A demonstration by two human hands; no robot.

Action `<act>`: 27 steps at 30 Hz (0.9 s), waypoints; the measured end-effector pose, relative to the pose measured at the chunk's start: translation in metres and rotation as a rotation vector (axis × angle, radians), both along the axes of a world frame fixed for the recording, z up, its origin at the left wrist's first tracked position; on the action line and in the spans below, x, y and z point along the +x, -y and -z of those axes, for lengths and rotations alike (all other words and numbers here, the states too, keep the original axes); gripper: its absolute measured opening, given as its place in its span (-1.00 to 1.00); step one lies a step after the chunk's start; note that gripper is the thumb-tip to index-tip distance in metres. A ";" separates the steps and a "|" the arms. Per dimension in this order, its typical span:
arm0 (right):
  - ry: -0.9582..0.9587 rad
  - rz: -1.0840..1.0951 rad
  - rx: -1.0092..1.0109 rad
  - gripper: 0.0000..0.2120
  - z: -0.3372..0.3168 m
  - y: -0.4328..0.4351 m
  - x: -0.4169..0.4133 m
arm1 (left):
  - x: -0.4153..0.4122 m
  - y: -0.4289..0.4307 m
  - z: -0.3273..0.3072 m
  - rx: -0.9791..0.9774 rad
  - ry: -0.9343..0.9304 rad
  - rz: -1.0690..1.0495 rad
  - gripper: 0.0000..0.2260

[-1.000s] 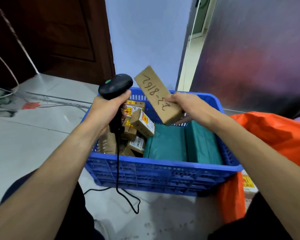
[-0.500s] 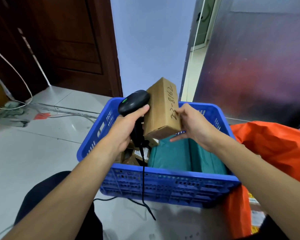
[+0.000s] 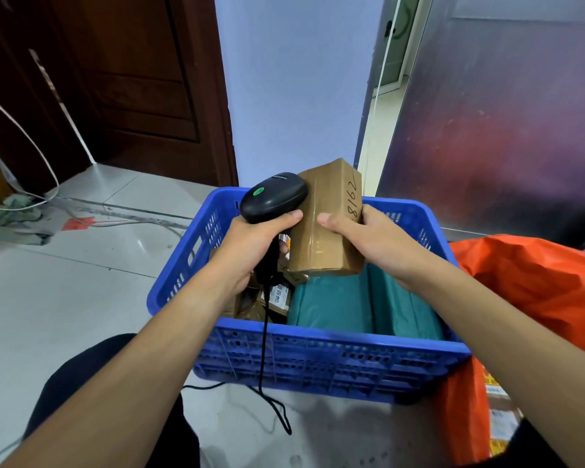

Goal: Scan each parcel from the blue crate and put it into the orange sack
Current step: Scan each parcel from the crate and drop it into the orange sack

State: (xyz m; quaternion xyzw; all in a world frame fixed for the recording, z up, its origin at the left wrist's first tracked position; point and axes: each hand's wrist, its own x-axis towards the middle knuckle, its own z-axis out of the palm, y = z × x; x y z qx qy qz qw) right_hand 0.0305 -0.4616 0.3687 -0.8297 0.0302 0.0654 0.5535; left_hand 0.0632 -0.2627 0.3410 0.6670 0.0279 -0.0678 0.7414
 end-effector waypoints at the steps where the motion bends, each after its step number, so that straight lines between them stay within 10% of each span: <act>1: 0.014 -0.001 -0.018 -0.47 0.001 0.001 0.001 | 0.001 -0.001 0.000 -0.003 -0.003 0.007 -0.74; 13: 0.483 0.002 -0.379 -0.51 -0.007 0.014 0.004 | 0.003 -0.014 -0.012 -0.269 -0.176 -0.028 -0.70; 27: 0.735 -0.034 -0.699 -0.32 -0.005 0.035 0.009 | 0.005 -0.010 -0.009 -0.151 -0.224 -0.008 -0.83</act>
